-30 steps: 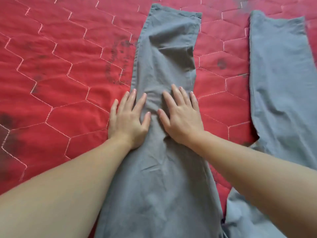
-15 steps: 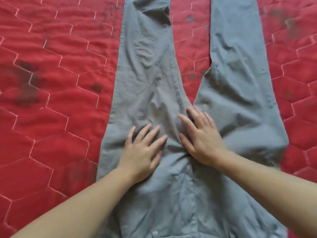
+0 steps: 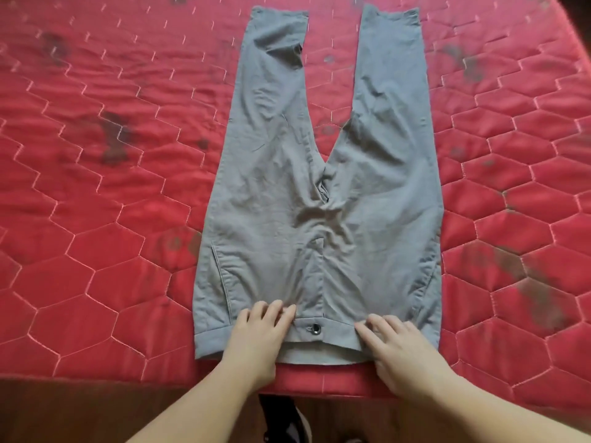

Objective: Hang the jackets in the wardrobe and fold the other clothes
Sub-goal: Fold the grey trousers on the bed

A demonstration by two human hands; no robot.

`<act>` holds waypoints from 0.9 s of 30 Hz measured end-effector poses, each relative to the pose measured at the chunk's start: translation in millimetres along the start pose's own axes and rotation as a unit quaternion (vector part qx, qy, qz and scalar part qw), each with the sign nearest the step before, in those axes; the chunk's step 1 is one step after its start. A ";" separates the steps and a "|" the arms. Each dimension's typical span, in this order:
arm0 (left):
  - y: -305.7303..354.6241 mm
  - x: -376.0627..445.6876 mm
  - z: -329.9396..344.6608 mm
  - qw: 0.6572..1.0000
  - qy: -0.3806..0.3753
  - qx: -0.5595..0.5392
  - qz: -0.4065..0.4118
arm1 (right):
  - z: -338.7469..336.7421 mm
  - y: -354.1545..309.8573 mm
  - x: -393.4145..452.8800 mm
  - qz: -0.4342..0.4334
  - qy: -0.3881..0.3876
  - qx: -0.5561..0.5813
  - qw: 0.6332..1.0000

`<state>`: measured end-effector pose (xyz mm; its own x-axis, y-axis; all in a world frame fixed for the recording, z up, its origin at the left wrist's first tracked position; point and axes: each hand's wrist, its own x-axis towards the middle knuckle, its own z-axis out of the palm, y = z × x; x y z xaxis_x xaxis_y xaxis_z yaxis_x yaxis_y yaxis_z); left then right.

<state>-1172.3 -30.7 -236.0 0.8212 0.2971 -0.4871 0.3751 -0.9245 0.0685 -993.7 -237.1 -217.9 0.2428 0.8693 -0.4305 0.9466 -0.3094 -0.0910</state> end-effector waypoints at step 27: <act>1.8 47.9 -227.9 0.947 -0.319 0.003 -0.035 | -186.7 58.9 40.2 0.138 -0.345 0.023 0.928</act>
<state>-1034.3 36.4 -60.7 0.3671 0.1538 -0.9174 0.4145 -0.9100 0.0133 -888.6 -148.4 -72.9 0.2653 0.3059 -0.9144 0.8552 -0.5127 0.0766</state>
